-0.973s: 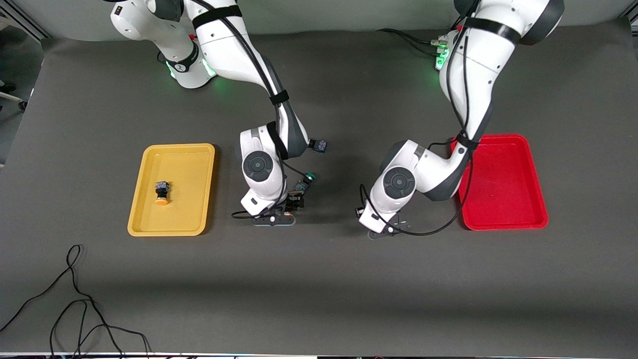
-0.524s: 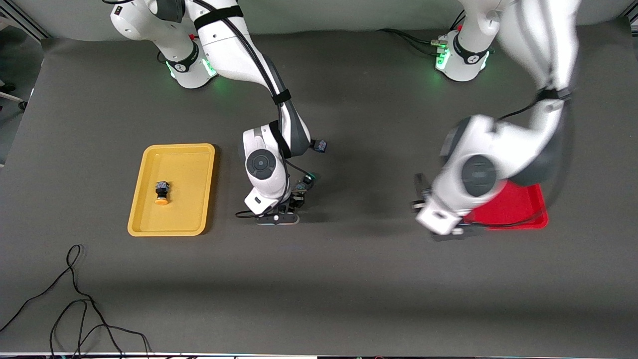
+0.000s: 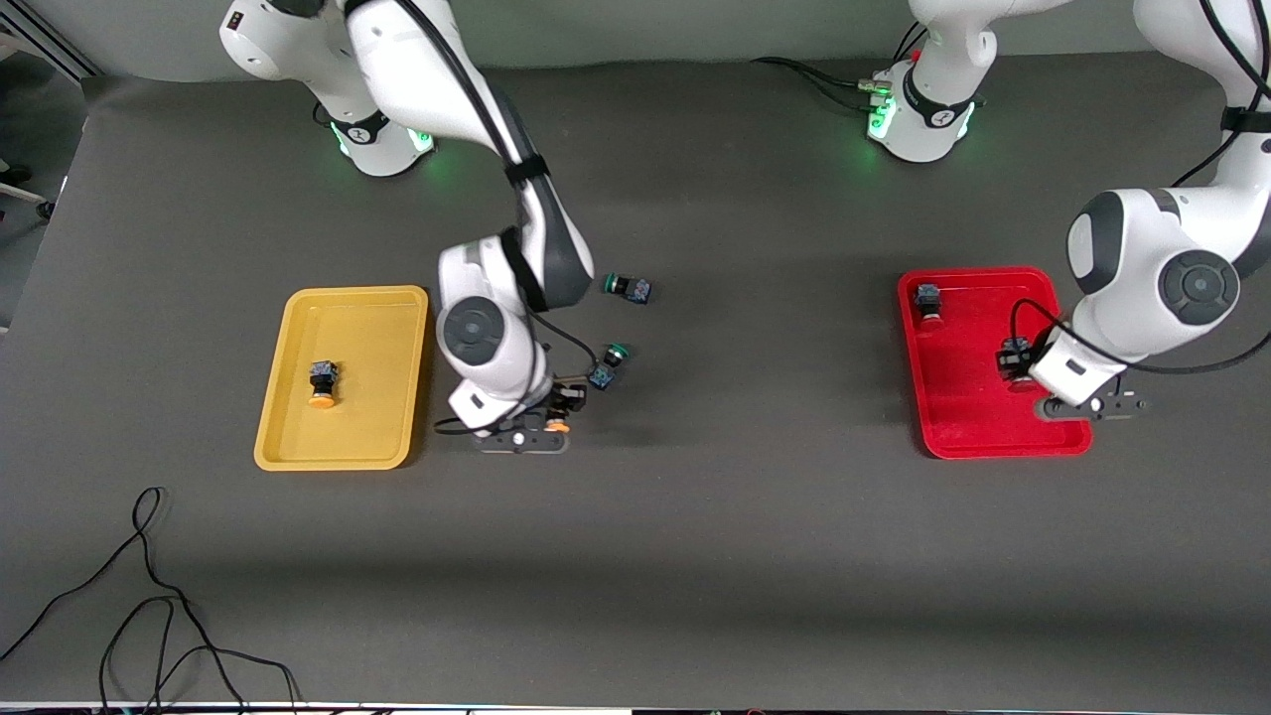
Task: Place red and yellow buttons in trays
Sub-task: 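Place the red button in the red tray while the right gripper places yellow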
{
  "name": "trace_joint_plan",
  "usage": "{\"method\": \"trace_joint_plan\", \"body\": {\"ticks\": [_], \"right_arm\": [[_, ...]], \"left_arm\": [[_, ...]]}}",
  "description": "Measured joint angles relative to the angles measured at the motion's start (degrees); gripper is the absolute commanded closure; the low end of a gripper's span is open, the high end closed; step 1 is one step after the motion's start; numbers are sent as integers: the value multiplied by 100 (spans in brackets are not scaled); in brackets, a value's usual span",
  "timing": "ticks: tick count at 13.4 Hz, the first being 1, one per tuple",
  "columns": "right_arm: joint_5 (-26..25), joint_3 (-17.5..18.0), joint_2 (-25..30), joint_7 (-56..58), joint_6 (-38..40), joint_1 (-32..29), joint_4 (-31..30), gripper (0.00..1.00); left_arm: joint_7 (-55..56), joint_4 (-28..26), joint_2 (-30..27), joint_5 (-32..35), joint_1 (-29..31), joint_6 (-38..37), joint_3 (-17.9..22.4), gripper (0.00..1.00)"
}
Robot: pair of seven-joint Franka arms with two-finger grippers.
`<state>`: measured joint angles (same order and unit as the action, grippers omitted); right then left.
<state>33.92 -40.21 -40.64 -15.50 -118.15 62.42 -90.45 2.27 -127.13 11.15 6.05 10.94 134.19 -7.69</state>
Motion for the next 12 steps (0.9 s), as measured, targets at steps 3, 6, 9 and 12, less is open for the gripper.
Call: {"method": "trace_joint_plan", "body": {"ticks": [3,6,9,12], "right_arm": [[-118,-385,502,62,868,-8,0,73],[-574,-1000,829,648,1235,-21,-405,73],[-599,-1948,1108,2193,1151,-86,-1339,73],[-404,-2199,1217,3267,6,-216,-2492,73]], "left_arm": [[-55,-867,8,72,190,906,-3,77],[-55,-1118,13,81,252,1074,-7,0],[-55,-1006,-60,90,313,1073,-7,0],[-69,-390,-344,93,317,244,-28,0]]}}
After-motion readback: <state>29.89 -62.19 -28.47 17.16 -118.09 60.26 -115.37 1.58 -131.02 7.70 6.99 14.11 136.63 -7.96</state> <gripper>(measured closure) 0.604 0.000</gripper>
